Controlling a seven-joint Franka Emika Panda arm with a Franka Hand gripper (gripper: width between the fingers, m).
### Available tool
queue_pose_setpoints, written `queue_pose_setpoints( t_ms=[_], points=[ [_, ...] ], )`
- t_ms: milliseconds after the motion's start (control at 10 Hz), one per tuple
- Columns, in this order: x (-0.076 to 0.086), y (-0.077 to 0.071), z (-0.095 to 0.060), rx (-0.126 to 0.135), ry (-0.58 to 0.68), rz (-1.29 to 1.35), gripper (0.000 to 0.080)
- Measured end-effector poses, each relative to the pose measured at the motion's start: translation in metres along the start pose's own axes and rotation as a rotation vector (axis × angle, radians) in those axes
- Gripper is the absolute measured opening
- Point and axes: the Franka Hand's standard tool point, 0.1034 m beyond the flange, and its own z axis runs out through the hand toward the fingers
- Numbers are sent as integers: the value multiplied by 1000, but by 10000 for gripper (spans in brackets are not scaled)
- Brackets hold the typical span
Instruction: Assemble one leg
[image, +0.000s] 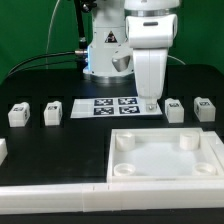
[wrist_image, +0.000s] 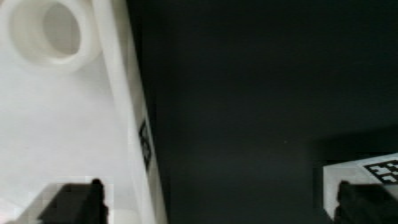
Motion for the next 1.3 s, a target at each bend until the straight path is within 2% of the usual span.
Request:
queue_pose_setpoints(
  t_ms=[400, 500, 700, 800, 900, 1300],
  points=[
    [1, -1, 0, 3, 3, 414, 648],
    [-3, -4, 1, 13, 10, 567, 648],
    [3, -22, 6, 29, 33, 991, 648],
    [10, -32, 10, 51, 32, 1178, 648],
    [19, -39, 11, 59, 27, 1305, 648],
    [62, -68, 18, 68, 14, 1361, 648]
  ],
)
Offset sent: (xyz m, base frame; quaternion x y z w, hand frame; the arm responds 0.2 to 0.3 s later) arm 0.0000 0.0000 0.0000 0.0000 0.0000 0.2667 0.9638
